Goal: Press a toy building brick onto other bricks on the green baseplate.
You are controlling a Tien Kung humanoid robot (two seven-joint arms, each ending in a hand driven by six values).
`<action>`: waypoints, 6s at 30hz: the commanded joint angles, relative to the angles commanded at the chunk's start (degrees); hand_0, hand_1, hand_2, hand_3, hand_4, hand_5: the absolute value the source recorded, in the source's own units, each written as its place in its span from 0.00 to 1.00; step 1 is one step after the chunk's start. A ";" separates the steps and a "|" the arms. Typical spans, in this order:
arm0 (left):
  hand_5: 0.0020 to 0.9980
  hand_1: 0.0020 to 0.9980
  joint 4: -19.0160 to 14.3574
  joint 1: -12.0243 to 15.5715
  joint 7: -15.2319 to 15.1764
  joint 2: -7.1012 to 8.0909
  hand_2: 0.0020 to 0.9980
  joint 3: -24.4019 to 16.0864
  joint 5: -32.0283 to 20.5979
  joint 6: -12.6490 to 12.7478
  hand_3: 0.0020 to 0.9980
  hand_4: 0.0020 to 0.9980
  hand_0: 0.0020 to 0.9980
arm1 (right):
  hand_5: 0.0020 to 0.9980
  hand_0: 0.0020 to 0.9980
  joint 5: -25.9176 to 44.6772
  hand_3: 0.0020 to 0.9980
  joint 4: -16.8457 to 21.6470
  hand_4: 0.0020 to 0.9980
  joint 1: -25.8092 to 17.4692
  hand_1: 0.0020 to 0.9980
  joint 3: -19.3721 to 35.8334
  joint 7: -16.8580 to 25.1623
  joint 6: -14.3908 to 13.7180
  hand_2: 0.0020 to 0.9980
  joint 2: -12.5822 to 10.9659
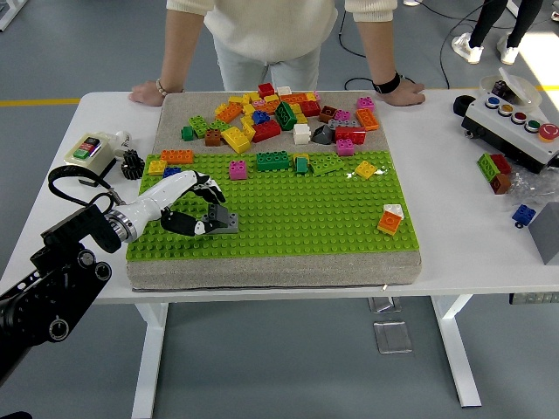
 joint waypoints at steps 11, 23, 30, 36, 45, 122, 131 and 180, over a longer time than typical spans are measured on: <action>0.00 0.62 0.03 -0.33 -0.08 -0.13 0.58 -0.13 -0.09 -0.24 0.55 0.84 0.66 | 0.49 0.76 -0.06 0.69 0.00 0.97 -0.01 0.69 0.08 0.01 0.02 0.73 -0.03; 0.00 0.62 -0.07 -0.42 -0.08 -0.13 0.58 -0.19 -0.15 -0.62 0.55 0.84 0.66 | 0.49 0.76 -0.14 0.69 0.00 0.97 -0.02 0.69 0.27 -0.04 0.09 0.73 -0.09; 0.00 0.62 -0.26 -0.31 -0.20 -0.07 0.58 -0.27 -0.27 -1.27 0.55 0.85 0.66 | 0.49 0.76 -0.20 0.69 0.00 0.97 -0.02 0.69 0.37 -0.01 0.08 0.73 -0.05; 0.00 0.62 -0.24 -0.35 -0.55 -0.09 0.58 -0.45 -0.46 -1.73 0.56 0.86 0.67 | 0.49 0.76 -0.28 0.69 0.00 0.97 -0.02 0.69 0.46 -0.02 0.08 0.73 -0.06; 0.01 0.65 -0.12 -0.37 -1.23 -0.14 0.60 -0.65 -0.90 -2.25 0.58 0.90 0.71 | 0.49 0.76 -0.18 0.69 0.00 0.97 -0.03 0.69 0.42 0.01 0.12 0.73 -0.02; 0.40 0.89 -7.52 5.82 0.41 2.59 0.86 -4.87 1.69 -6.06 0.58 1.00 0.98 | 0.49 0.76 0.16 0.68 0.00 0.97 0.09 0.69 0.54 -0.12 0.25 0.73 -0.11; 0.39 0.89 -6.90 5.85 0.38 2.56 0.86 -4.80 1.40 -6.03 0.58 1.00 0.98 | 0.49 0.76 0.16 0.69 0.00 0.97 0.09 0.69 0.43 -0.08 0.20 0.73 -0.01; 0.37 0.88 -4.36 4.11 0.58 1.47 0.85 -3.69 0.94 -5.72 0.58 1.00 0.98 | 0.49 0.76 0.08 0.69 0.00 0.97 0.13 0.69 0.61 -0.11 0.16 0.73 -0.05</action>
